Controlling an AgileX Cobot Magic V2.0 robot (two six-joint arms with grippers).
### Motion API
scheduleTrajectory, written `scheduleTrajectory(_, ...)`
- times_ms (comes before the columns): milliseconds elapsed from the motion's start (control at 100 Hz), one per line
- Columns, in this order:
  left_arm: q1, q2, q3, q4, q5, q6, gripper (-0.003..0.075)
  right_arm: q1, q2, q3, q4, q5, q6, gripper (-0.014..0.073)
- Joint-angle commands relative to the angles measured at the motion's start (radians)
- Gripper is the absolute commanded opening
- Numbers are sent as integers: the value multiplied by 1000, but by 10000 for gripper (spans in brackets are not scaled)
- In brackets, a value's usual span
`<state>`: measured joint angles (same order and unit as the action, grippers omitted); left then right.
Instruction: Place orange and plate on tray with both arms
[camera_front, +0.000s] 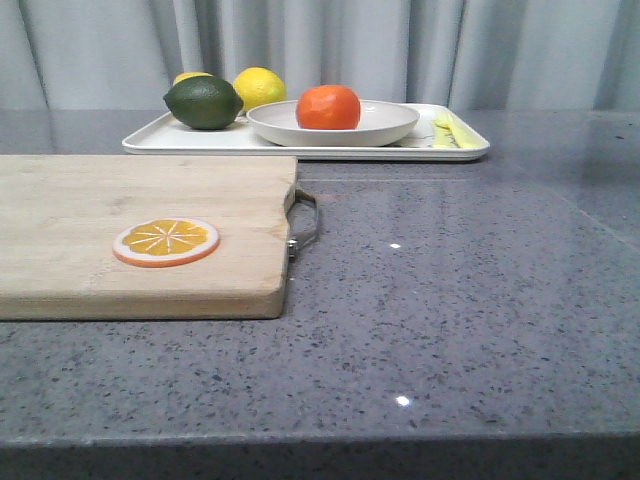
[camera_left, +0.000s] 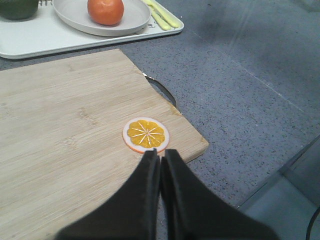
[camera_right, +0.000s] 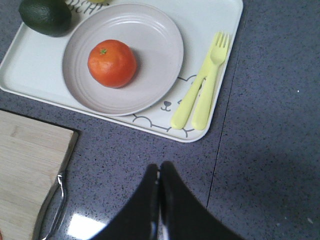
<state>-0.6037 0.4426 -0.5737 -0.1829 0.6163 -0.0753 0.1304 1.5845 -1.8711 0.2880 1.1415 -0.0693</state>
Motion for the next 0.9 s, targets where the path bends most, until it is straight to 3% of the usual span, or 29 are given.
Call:
scheduleTrajectory(0, 0, 4, -27, -16, -81, -5, -20, -1, -146, 89, 7, -121, -14, -67)
scheduleTrajectory(610, 0, -1, -26, -16, -81, -5, -20, -1, -781, 824, 2, -458, -78, -67)
scheduleTrajectory(890, 0, -109, 12, -16, -81, -5, -20, -1, -1012, 1067, 2, -498, -79, -67)
